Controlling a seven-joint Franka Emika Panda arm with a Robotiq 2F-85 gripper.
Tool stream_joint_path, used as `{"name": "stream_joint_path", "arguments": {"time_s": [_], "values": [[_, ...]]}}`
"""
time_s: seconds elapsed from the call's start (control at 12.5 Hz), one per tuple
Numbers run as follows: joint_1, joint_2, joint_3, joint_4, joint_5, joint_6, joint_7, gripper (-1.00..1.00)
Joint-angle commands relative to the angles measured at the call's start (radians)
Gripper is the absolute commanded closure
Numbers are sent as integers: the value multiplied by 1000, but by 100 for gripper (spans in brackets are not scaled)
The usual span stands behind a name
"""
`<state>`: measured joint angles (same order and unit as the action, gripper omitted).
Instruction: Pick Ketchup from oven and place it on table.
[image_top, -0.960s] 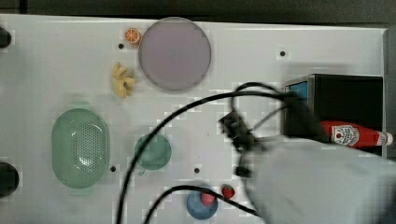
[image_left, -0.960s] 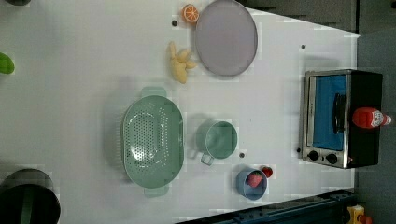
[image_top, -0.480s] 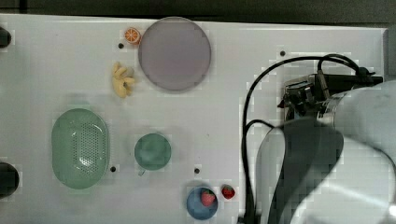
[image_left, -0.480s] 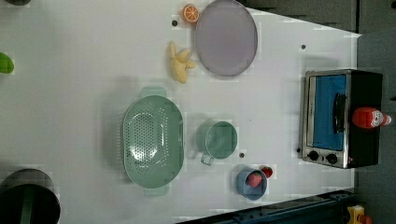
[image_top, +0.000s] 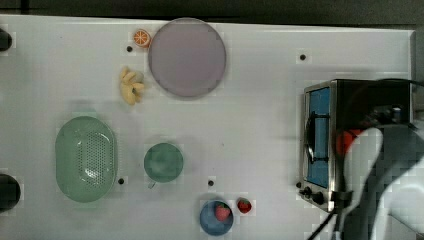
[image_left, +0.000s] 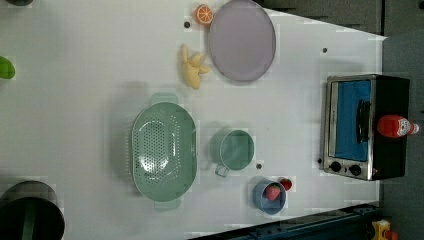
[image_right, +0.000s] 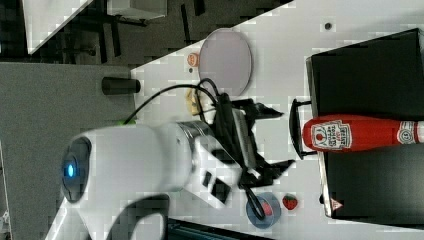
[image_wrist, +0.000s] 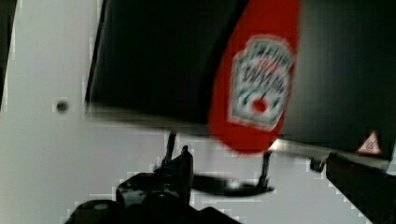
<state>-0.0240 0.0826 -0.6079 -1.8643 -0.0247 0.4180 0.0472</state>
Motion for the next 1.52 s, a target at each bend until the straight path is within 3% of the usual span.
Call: {"name": "stream_joint_path", "arguments": {"time_s": [0.08,0.8,0.88,0.96,1.28,1.52], "values": [[-20,95,-65,12,143,51,3,-100],[-46,255,-72,-2,245,129,3,-100],[-47,256,-71,-7,247,130,3,-49],[-45,253,-70,-4,247,130,3,-26],[-35,228,-70,41,233,127,3,-21],[4,157,-62,160,137,-21,1,-21]]}}
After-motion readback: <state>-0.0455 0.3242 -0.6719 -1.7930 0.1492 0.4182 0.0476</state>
